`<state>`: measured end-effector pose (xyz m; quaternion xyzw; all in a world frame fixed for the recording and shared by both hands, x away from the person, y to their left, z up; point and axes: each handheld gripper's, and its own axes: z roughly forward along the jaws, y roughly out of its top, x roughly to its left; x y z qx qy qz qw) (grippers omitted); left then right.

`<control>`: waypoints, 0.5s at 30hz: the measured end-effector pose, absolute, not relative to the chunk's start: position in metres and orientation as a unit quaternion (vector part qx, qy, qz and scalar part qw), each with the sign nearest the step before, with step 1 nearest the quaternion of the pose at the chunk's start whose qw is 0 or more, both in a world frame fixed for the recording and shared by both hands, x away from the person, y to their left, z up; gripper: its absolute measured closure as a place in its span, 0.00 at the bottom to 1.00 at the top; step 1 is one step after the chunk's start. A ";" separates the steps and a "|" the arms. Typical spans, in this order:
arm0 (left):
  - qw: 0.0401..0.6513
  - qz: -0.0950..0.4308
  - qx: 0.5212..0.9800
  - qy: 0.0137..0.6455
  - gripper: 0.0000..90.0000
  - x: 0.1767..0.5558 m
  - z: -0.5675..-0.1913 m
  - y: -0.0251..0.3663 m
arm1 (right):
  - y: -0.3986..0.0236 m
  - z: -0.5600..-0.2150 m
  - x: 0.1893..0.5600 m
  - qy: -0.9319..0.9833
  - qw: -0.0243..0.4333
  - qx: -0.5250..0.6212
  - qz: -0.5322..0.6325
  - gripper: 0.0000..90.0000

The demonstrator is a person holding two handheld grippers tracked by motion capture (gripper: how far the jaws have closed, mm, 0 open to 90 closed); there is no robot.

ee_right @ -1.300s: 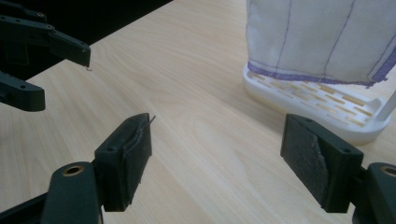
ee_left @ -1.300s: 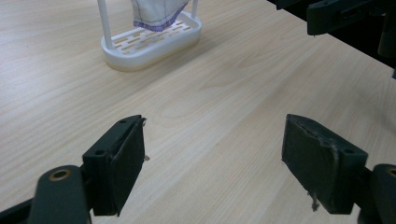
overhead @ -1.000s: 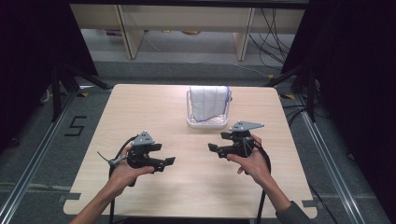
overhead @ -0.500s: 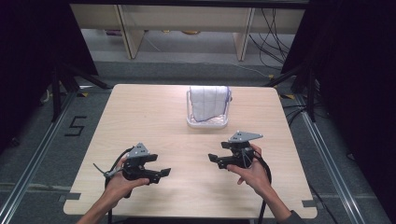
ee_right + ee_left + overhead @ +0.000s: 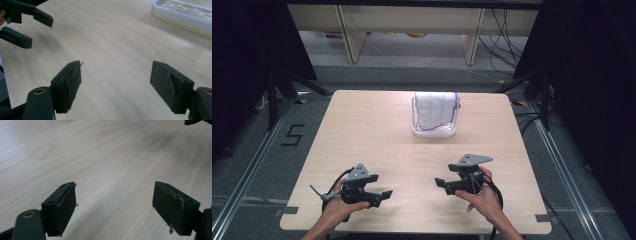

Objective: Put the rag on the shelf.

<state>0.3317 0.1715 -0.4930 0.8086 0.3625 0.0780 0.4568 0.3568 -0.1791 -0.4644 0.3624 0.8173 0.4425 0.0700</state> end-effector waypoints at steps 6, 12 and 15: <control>0.452 0.080 0.816 0.352 0.20 0.323 -0.504 0.174 | -0.183 -0.471 0.347 0.827 0.071 0.355 0.431 0.28; 0.452 0.077 0.815 0.355 0.20 0.319 -0.507 0.176 | -0.185 -0.478 0.339 0.827 0.062 0.364 0.424 0.27; 0.453 0.081 0.814 0.354 0.20 0.314 -0.507 0.174 | -0.188 -0.480 0.335 0.830 0.065 0.364 0.417 0.27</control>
